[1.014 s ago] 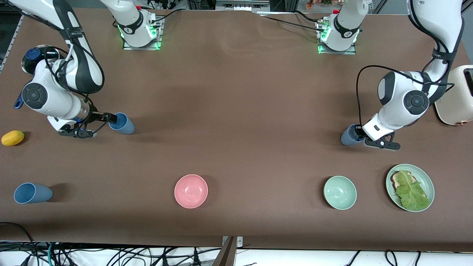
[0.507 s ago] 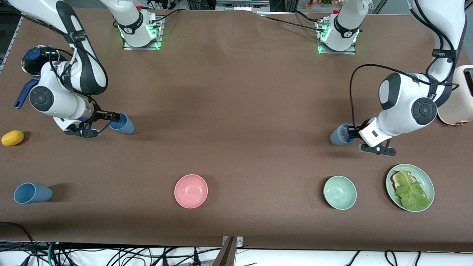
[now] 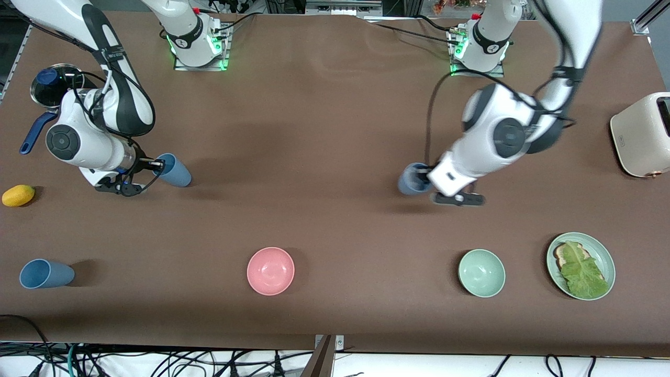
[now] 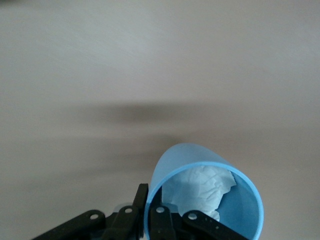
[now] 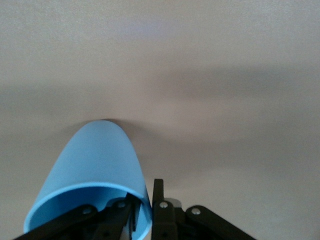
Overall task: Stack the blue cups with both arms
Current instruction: 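Place the tissue cup mid-table with the left gripper while the right gripper approaches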
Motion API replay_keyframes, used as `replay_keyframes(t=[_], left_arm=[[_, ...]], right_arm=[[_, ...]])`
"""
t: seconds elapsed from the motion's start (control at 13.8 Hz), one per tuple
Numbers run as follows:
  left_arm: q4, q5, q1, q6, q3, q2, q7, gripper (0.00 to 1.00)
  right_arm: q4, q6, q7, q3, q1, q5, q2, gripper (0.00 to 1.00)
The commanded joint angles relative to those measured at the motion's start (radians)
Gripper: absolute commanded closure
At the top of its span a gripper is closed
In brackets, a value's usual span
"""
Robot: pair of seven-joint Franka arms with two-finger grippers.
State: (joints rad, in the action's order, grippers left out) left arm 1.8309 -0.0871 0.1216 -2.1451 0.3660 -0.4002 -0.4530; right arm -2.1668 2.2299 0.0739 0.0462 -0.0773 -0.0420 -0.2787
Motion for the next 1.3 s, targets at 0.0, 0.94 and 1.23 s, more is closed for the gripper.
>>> replay_keyframes(t=[0.0, 0.94, 1.23], left_arm=[[-0.099, -0.01, 0.085, -0.031, -0.01, -0.107, -0.136, 1.0], [-0.147, 0.035, 0.164, -0.018, -0.021, -0.14, -0.205, 0.0], [-0.164, 0.036, 0.083, 0.192, -0.022, -0.008, -0.078, 0.0]], right_arm=[[0.025, -0.027, 0.033, 0.014, -0.004, -0.006, -0.005, 1.0], [0.355, -0.295, 0.668, 0.078, 0.27, 0.085, -0.03, 1.0], [0.536, -0.375, 0.945, 0.078, 0.401, 0.192, -0.109, 1.0]])
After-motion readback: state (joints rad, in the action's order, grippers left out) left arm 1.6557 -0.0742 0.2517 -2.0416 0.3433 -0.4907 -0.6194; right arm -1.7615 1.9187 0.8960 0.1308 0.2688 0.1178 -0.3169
